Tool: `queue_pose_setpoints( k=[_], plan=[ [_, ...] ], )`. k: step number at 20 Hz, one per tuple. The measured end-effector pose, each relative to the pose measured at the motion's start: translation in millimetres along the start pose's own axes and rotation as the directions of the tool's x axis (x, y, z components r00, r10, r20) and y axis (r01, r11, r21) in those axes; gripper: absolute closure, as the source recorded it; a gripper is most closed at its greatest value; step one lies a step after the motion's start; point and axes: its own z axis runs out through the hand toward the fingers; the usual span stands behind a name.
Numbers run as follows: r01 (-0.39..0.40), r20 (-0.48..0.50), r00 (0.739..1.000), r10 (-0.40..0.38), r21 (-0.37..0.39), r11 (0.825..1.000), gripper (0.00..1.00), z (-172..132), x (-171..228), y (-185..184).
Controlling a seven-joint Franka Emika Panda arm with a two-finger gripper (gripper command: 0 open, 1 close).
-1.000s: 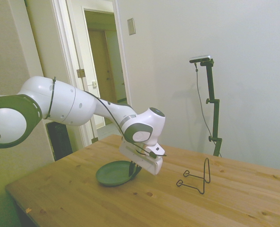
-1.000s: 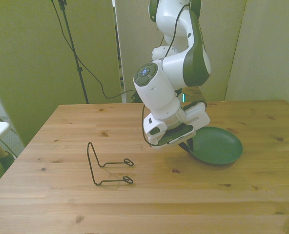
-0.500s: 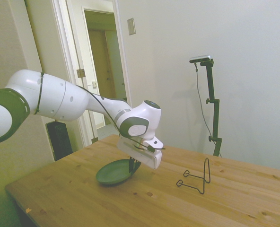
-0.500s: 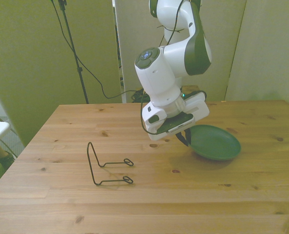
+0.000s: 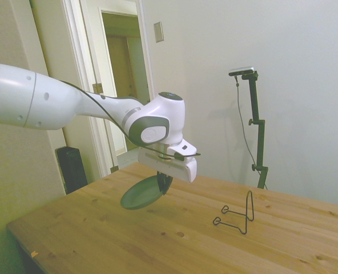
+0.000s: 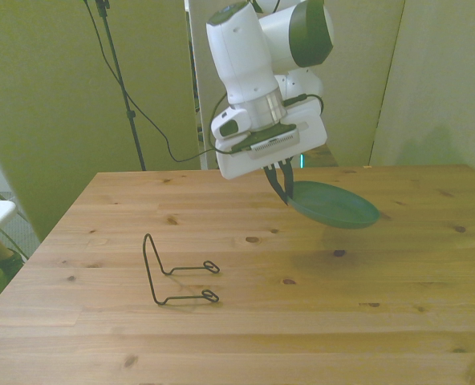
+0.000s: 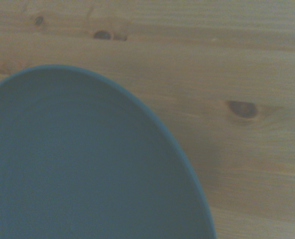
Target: Load the plate
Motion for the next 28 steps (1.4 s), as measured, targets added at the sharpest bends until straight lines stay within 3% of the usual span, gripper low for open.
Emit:
queue_pose_setpoints(
  k=[5, 13, 22, 28],
  plan=[
    [-0.068, -0.11, 0.992, 0.066, -0.014, 0.998, 1.0, -33.2, 19.7, 12.2],
    [-0.167, -0.272, 0.95, 0.153, -0.03, 0.985, 1.0, -96.0, 47.8, 38.1],
    [-0.292, -0.409, 0.882, 0.232, -0.09, 0.952, 1.0, -136.6, 82.3, 74.0],
    [-0.353, -0.458, 0.847, 0.269, -0.107, 0.929, 1.0, -138.1, 97.1, 77.4]
  ],
)
